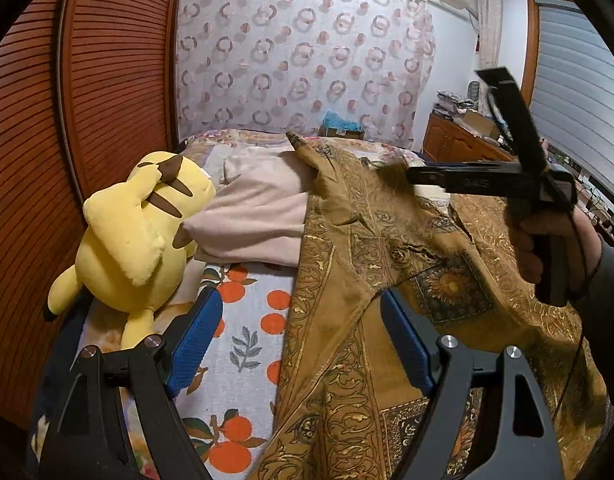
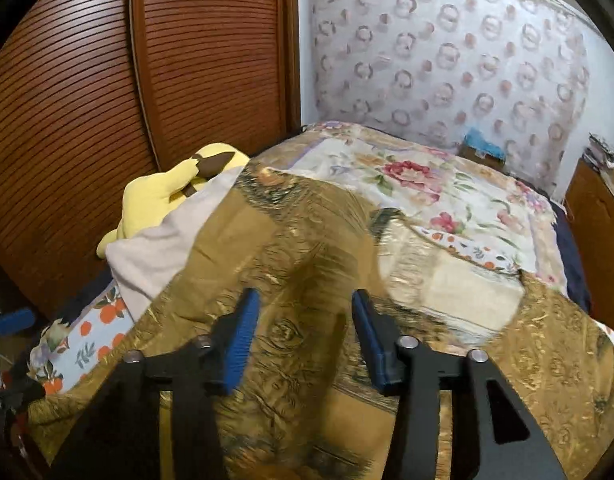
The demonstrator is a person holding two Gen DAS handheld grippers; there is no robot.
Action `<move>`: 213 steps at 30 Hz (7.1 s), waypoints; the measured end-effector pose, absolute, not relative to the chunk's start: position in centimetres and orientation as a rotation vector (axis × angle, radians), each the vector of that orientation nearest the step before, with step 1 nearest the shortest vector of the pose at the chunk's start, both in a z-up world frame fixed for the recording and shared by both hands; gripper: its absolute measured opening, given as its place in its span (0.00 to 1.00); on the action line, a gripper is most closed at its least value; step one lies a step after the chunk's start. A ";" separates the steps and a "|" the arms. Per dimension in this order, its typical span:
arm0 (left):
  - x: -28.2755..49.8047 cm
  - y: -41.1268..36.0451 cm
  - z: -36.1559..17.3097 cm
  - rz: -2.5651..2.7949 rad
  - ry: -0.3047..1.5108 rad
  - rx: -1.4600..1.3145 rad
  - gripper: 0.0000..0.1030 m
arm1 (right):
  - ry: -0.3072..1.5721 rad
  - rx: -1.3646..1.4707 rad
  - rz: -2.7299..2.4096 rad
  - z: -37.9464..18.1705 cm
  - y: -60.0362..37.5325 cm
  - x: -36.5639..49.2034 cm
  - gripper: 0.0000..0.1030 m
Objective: Fold small clothes
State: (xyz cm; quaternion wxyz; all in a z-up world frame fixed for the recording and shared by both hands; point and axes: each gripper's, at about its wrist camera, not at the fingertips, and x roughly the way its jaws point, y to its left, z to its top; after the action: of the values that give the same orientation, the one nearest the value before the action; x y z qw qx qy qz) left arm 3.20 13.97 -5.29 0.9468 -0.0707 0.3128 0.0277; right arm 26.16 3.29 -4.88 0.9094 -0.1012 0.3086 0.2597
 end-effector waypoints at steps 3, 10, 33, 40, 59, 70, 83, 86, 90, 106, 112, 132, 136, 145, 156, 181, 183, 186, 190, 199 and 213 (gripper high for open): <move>3.5 13.9 -5.3 0.053 0.638 -0.146 0.79 | 0.635 -0.230 0.521 -5.4 3.1 26.2 0.52; 5.7 13.5 -5.3 0.027 0.646 -0.131 0.79 | 0.647 -0.250 0.525 -4.8 0.2 24.6 0.73; 18.4 13.5 -5.2 -0.067 0.778 -0.094 0.45 | 0.785 -0.189 0.392 -10.2 -5.7 27.4 0.75; 21.1 13.1 -5.8 -0.087 0.804 -0.082 0.33 | 0.771 -0.228 0.367 -10.2 -5.3 27.2 0.76; 20.7 15.5 -3.9 -0.028 0.766 -0.066 0.10 | 0.780 -0.218 0.376 -10.2 -5.9 27.0 0.76; 15.6 12.2 -2.3 -0.105 0.623 -0.065 0.85 | 0.786 -0.209 0.379 -10.2 -5.9 27.0 0.77; 12.5 6.7 -6.5 -0.101 0.675 -0.003 0.85 | 0.784 -0.208 0.379 -10.2 -5.9 27.0 0.77; 12.1 6.0 -6.7 -0.107 0.665 -0.002 0.85 | 0.784 -0.208 0.379 -10.2 -5.9 27.0 0.77; 11.4 5.4 -6.4 -0.103 0.634 -0.021 0.85 | 0.784 -0.208 0.378 -10.2 -5.9 27.0 0.77; 8.8 2.3 -4.3 -0.111 0.543 -0.001 0.85 | 0.718 -0.159 0.371 -8.9 -7.9 24.5 0.77; 8.2 1.2 -3.7 -0.134 0.528 0.003 0.85 | 0.641 -0.111 0.355 -5.9 -12.8 20.0 0.77; 7.7 -2.3 -4.0 -0.202 0.543 0.021 0.85 | 0.696 -0.011 0.062 -7.5 -29.9 14.5 0.73; 7.6 -2.6 -4.2 -0.209 0.553 0.029 0.85 | 0.756 0.024 0.056 -9.6 -30.4 15.9 0.65; 7.8 -3.0 -4.7 -0.219 0.576 0.029 0.85 | 0.820 0.023 0.058 -11.1 -30.5 18.7 0.44; 7.7 -2.7 -4.9 -0.217 0.582 0.013 0.85 | 0.809 -0.125 0.074 -10.8 -29.1 18.6 0.06; 7.3 -1.6 -4.8 -0.195 0.581 -0.009 0.85 | 0.553 -0.187 0.356 -0.6 -19.2 16.0 0.05; 7.3 -1.5 -4.7 -0.196 0.579 -0.013 0.85 | 0.574 -0.199 0.386 -0.8 -18.4 16.2 0.06; 7.3 -1.6 -4.7 -0.195 0.577 -0.011 0.85 | 0.581 -0.224 0.374 -1.0 -18.5 16.5 0.26; 7.2 -1.6 -4.7 -0.195 0.577 -0.012 0.85 | 0.599 -0.211 0.332 -1.2 -19.5 17.4 0.35; 7.3 -1.3 -4.5 -0.191 0.581 -0.019 0.85 | 0.738 -0.123 0.257 -4.8 -18.3 22.2 0.44; 7.2 -0.6 -4.6 -0.185 0.590 -0.021 0.85 | 0.871 -0.005 0.267 -8.1 -15.7 26.3 0.44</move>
State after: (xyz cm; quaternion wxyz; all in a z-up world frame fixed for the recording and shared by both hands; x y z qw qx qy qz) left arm 7.23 -0.61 -4.57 0.9525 -0.0102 0.2905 -0.0909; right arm 26.31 -15.67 -8.12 0.8981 -0.0022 0.4204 0.1289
